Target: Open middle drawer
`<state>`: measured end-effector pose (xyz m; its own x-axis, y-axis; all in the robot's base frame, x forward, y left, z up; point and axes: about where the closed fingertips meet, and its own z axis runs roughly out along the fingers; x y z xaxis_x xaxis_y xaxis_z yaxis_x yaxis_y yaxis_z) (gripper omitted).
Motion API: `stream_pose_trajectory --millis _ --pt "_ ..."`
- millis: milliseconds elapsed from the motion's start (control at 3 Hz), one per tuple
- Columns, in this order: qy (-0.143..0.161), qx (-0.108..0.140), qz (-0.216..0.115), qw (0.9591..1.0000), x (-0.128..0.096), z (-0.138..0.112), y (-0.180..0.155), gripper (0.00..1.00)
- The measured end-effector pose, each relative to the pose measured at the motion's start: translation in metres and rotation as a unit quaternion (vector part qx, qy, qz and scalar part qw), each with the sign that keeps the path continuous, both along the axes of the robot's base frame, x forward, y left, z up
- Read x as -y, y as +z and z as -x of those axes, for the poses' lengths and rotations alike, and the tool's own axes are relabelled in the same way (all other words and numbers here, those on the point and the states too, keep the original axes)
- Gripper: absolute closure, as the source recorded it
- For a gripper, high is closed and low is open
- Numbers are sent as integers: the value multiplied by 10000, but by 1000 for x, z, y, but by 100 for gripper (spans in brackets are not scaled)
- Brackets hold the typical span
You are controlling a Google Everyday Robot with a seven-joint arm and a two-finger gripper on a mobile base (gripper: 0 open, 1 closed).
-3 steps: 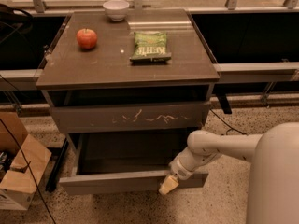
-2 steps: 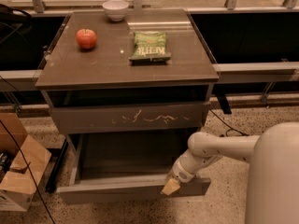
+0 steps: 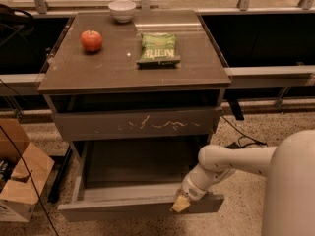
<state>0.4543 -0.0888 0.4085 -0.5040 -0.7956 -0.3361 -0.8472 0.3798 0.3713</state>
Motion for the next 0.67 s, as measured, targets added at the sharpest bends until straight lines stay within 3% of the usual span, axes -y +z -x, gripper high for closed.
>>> stream_pose_trajectory --millis 667 --pt "0 0 0 10000 0 0 0 29"
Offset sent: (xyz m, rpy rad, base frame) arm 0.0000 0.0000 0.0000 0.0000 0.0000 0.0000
